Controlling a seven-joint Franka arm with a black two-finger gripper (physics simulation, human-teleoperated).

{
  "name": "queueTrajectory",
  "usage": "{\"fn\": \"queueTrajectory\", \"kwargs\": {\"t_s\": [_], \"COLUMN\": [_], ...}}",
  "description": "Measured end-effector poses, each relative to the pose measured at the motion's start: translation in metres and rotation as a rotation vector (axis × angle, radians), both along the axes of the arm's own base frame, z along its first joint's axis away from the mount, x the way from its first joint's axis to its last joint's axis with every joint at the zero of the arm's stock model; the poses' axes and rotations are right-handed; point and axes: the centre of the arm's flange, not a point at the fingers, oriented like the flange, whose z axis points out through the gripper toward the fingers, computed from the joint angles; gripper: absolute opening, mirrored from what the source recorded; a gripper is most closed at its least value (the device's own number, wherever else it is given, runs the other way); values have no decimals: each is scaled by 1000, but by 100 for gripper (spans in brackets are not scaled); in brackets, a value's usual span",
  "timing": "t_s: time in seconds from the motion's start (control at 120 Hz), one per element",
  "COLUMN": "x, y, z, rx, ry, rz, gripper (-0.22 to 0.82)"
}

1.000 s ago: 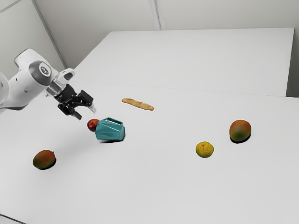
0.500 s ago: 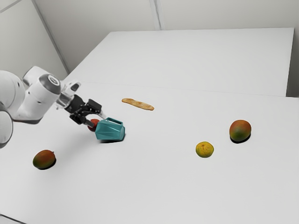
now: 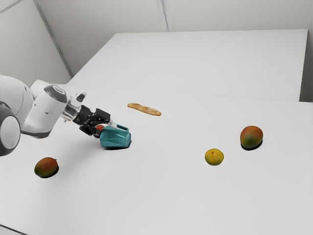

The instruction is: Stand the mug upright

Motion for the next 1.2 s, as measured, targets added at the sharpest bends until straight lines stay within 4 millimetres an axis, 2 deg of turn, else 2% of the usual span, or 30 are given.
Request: {"fn": "queueTrajectory", "kwargs": {"t_s": [0.133,0.267,0.783,0.892,1.067,1.2], "x": [1,1,7,11,17,26], "y": [-2,-3,-16,-24,-40,-71], "z": [-10,-12,-9,-3,11,30], "rx": [-25,-37,-50,-54,-62,-66], "ry": [-11,-28,-85,-103,-142,-183], "rz": [-1,-13,-62,-75,-101,-155], "gripper": [59,53,4,-4,-12,-13]}}
